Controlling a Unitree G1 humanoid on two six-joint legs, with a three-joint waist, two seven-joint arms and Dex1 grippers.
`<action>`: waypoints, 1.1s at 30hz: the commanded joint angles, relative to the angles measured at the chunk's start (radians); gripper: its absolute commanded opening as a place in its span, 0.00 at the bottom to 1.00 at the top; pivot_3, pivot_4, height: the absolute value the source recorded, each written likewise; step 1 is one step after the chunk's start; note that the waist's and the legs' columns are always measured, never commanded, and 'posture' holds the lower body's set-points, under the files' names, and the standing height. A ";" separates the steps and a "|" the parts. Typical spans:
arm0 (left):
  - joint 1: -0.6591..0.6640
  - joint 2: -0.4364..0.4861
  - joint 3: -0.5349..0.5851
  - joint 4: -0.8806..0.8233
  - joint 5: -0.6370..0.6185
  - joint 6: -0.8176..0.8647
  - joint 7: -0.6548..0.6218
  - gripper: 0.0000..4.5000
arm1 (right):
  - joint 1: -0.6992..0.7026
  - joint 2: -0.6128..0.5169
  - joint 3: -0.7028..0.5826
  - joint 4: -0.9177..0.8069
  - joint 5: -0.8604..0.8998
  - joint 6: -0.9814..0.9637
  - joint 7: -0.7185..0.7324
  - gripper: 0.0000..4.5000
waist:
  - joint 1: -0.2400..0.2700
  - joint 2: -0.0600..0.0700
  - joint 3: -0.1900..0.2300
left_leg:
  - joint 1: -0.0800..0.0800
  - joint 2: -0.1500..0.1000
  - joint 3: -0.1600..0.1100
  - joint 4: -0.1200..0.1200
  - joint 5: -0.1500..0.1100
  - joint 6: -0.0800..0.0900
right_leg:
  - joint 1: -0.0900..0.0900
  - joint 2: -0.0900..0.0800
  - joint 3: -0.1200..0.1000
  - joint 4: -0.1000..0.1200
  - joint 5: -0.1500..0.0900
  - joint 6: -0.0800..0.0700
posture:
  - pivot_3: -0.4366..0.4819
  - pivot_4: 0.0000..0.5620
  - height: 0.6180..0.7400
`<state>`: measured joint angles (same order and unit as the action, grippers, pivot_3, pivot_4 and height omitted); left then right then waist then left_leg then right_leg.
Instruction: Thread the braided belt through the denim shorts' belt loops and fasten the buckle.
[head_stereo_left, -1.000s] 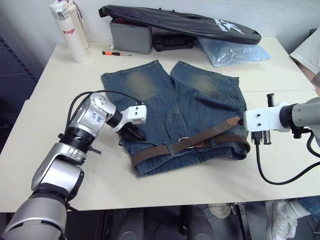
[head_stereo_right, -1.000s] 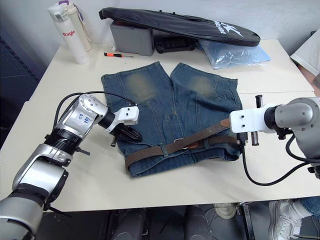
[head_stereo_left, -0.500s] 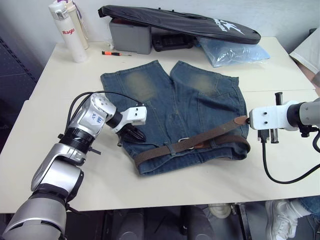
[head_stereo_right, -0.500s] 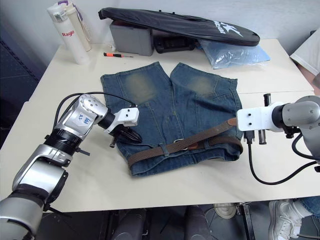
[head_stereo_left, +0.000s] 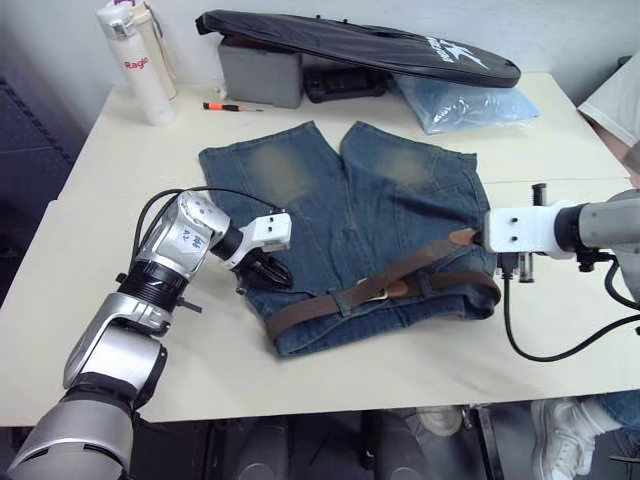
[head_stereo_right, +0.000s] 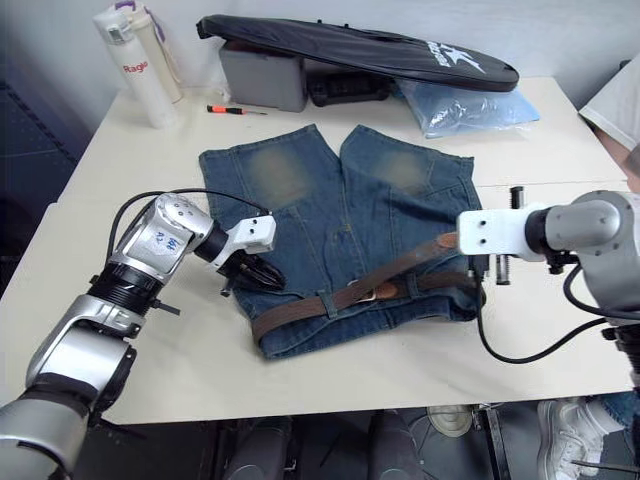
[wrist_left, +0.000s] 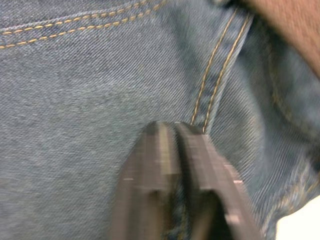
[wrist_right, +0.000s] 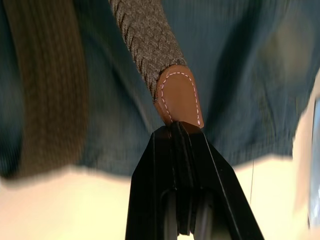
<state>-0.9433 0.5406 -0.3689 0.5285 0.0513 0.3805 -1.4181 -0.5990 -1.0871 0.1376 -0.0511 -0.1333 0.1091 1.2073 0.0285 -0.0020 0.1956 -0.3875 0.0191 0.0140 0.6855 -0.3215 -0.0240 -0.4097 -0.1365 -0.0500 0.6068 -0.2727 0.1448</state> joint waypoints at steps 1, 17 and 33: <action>-0.050 -0.028 0.075 0.008 -0.046 0.008 0.059 0.49 | -0.029 0.015 -0.040 -0.085 0.063 0.081 0.016 0.00 | 0.004 0.000 0.000 | -0.001 0.000 -0.001 0.001 0.000 0.000 | 0.000 0.000 0.000 0.000 0.000 0.001 | 0.48 0.27 1.00; -0.060 -0.268 0.103 -0.481 -0.139 0.301 0.399 0.99 | -0.080 0.028 -0.014 -0.137 0.111 0.244 0.021 0.00 | -0.005 -0.003 0.002 | -0.003 0.000 0.000 0.000 0.000 0.000 | -0.003 0.000 0.000 -0.001 0.001 0.001 | 0.48 0.27 1.00; -0.057 -0.309 -0.078 -0.459 -0.036 0.267 0.546 0.87 | -0.056 0.030 -0.017 -0.158 0.114 0.266 -0.001 0.00 | -0.003 -0.003 0.002 | -0.003 0.000 0.000 -0.001 0.000 0.000 | -0.003 0.000 0.000 -0.002 0.001 0.001 | 0.48 0.27 1.00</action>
<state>-0.9884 0.2456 -0.4490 0.0792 0.0075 0.6769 -0.8864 -0.6514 -1.0450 0.1460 -0.1846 -0.0212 0.3734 1.2125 0.0256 -0.0048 0.1975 -0.3905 0.0186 0.0138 0.6850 -0.3215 -0.0240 -0.4124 -0.1367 -0.0495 0.6052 -0.2722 0.1457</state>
